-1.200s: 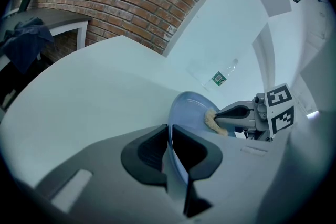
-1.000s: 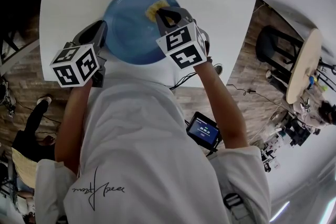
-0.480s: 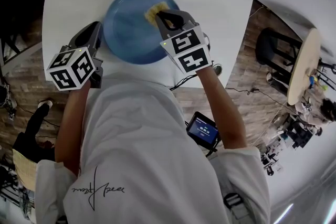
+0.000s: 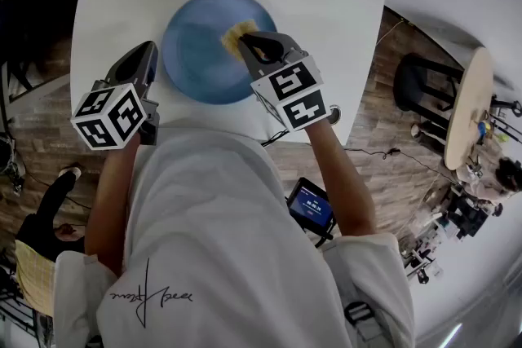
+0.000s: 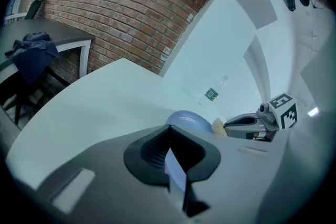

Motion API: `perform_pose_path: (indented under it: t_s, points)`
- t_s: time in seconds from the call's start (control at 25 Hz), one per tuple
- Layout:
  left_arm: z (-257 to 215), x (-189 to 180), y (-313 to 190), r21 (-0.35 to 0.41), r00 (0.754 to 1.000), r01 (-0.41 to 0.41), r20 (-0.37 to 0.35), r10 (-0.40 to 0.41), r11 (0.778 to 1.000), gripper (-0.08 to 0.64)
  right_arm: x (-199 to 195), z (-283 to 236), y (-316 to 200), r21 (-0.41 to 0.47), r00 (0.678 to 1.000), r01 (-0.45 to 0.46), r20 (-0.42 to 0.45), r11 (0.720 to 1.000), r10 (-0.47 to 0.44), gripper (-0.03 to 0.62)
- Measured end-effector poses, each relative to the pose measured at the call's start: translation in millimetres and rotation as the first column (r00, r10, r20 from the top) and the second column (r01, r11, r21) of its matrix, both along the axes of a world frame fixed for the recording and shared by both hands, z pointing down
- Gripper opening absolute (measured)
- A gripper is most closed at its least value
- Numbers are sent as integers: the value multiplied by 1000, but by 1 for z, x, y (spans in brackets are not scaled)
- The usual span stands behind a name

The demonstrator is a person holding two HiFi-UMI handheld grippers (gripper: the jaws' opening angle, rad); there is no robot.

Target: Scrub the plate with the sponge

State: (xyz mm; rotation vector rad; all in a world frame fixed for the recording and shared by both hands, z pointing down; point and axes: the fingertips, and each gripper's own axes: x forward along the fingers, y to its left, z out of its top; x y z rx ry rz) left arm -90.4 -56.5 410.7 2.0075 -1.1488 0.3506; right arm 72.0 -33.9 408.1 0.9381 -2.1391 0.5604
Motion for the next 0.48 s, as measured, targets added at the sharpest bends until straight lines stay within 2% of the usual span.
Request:
perform_pose_path:
  t_s: [0.28,0.48]
  points:
    - [-24,8,7,46,999,-5,-32,7,999,14,-11,-26,16,26,998,26,59,999,-28,17]
    - [-32,15,6,87,998,15,-61,-10,996,14,-5,-35,20,48,994,28,108,998,-33,17]
